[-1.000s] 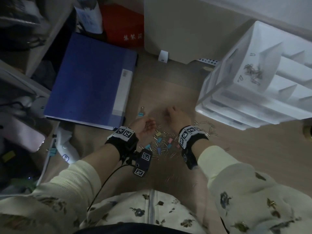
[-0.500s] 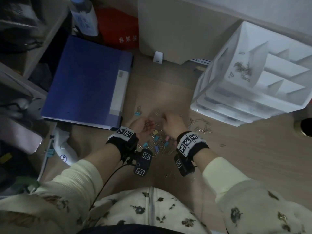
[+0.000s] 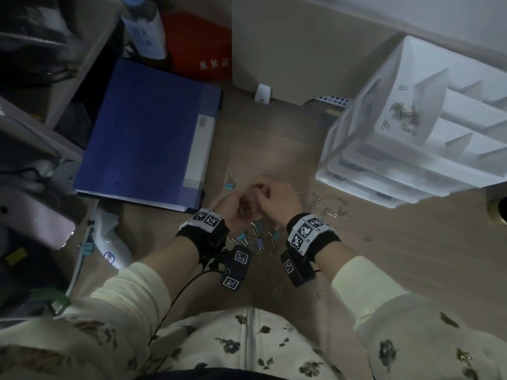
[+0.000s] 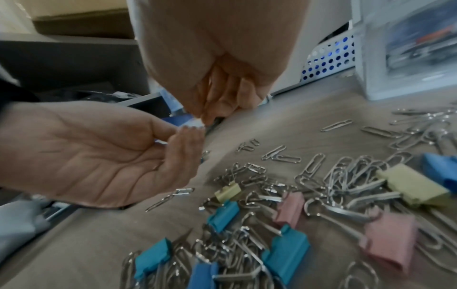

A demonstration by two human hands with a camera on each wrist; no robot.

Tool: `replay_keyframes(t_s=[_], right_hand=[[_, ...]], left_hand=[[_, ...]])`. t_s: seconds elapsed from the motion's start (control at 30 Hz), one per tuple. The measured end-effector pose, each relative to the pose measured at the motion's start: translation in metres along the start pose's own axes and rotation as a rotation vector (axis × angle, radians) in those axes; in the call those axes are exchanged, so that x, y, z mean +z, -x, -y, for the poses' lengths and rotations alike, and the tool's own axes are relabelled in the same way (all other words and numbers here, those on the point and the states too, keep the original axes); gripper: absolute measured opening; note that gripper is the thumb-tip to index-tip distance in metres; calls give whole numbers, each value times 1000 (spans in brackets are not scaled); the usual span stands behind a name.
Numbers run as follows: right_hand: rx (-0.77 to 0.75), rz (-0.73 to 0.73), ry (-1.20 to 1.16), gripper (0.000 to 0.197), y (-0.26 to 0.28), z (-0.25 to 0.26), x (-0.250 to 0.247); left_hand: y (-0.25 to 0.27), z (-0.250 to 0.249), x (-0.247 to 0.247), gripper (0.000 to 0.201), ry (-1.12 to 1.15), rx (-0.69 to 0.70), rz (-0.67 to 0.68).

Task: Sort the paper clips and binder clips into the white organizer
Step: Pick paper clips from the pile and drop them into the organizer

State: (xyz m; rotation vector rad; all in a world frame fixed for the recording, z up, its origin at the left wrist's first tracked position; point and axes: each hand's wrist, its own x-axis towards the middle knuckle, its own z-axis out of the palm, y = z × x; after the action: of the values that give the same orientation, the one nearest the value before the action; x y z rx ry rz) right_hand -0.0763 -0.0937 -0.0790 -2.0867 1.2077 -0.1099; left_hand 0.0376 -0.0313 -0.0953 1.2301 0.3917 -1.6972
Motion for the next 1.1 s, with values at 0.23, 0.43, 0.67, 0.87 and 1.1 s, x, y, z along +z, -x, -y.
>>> replay_keyframes(t_s=[0.23, 0.43, 0.67, 0.87, 1.1], right_hand=[[245, 62, 108, 45, -28, -17, 6], [144, 127, 218, 37, -37, -8, 16], [148, 194, 254, 27, -40, -3, 15], [143, 232, 367, 26, -26, -6, 19], [286, 123, 196, 27, 2, -19, 10]], left_hand=[[-10, -6, -14, 32, -278, 60, -144], [-13, -9, -18, 36, -268, 57, -181], [-13, -8, -15, 38, -213, 95, -181], [-9, -6, -12, 38, -196, 111, -169], [-9, -3, -11, 30, -117, 188, -186]])
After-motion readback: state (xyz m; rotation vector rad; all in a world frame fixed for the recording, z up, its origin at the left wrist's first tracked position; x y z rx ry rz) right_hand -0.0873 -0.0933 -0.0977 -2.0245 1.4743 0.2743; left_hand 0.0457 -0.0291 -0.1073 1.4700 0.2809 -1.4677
